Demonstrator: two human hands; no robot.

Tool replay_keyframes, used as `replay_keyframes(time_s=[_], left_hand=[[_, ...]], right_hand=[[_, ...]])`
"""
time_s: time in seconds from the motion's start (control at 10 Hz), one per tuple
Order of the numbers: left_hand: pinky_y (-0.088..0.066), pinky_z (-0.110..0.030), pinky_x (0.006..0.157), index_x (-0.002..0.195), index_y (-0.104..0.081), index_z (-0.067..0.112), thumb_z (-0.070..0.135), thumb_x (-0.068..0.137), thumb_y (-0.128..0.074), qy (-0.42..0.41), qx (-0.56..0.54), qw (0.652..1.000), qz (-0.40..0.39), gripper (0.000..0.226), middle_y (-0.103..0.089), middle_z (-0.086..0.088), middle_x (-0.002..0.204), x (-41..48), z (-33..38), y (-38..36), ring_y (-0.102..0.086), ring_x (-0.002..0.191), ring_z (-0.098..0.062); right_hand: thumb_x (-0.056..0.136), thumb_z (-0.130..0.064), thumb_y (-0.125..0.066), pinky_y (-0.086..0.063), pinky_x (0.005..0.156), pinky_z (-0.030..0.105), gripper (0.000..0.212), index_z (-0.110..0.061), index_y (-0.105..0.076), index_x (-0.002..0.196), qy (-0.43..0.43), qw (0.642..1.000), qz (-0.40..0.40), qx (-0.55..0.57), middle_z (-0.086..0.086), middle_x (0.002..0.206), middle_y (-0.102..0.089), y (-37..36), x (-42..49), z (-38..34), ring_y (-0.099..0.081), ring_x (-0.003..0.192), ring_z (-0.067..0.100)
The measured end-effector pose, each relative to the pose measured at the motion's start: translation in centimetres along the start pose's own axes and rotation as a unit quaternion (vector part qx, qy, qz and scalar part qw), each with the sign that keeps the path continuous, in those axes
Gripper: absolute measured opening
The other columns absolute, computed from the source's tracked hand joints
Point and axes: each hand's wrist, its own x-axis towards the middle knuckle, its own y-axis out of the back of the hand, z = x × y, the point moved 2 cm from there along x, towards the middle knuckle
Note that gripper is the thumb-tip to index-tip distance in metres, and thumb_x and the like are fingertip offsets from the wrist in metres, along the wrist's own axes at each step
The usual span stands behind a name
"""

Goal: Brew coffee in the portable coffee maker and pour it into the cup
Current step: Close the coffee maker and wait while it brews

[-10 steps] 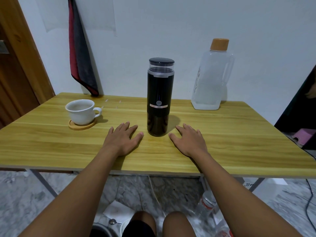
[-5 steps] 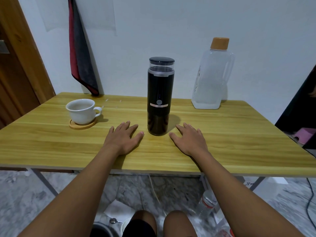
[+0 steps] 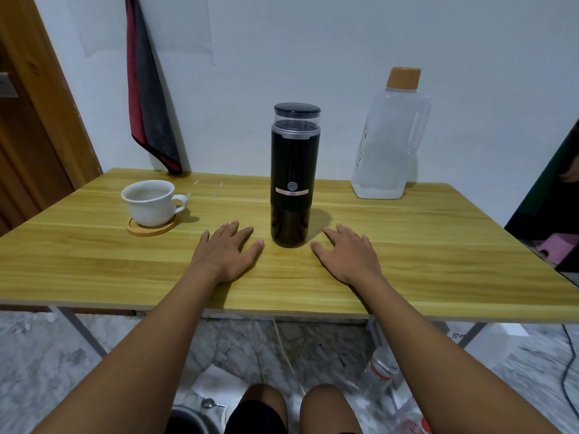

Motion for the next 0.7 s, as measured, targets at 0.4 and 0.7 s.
replay_keyframes(time_s=[0.4, 0.7], left_hand=[[-0.002, -0.050, 0.125, 0.159, -0.022, 0.037, 0.069, 0.099, -0.020, -0.001, 0.000, 1.000, 0.003, 0.069, -0.009, 0.001, 0.171, 0.14, -0.13, -0.11, -0.005, 0.157, -0.018], [-0.002, -0.050, 0.125, 0.159, -0.022, 0.037, 0.070, 0.098, -0.020, -0.002, 0.000, 1.000, 0.004, 0.069, -0.009, 0.001, 0.171, 0.36, -0.33, -0.35, -0.006, 0.157, -0.018]], right_hand=[[0.097, -0.065, -0.034, -0.010, 0.123, 0.047, 0.067, -0.029, -0.035, 0.154, -0.001, 1.000, 0.003, 0.003, 0.003, 0.165, -0.024, 0.03, -0.05, -0.07, -0.016, 0.153, 0.021], [0.097, -0.064, -0.035, -0.010, 0.123, 0.047, 0.067, -0.029, -0.035, 0.154, -0.001, 1.000, 0.001, 0.003, 0.003, 0.165, -0.024, 0.08, -0.08, -0.12, -0.016, 0.153, 0.021]])
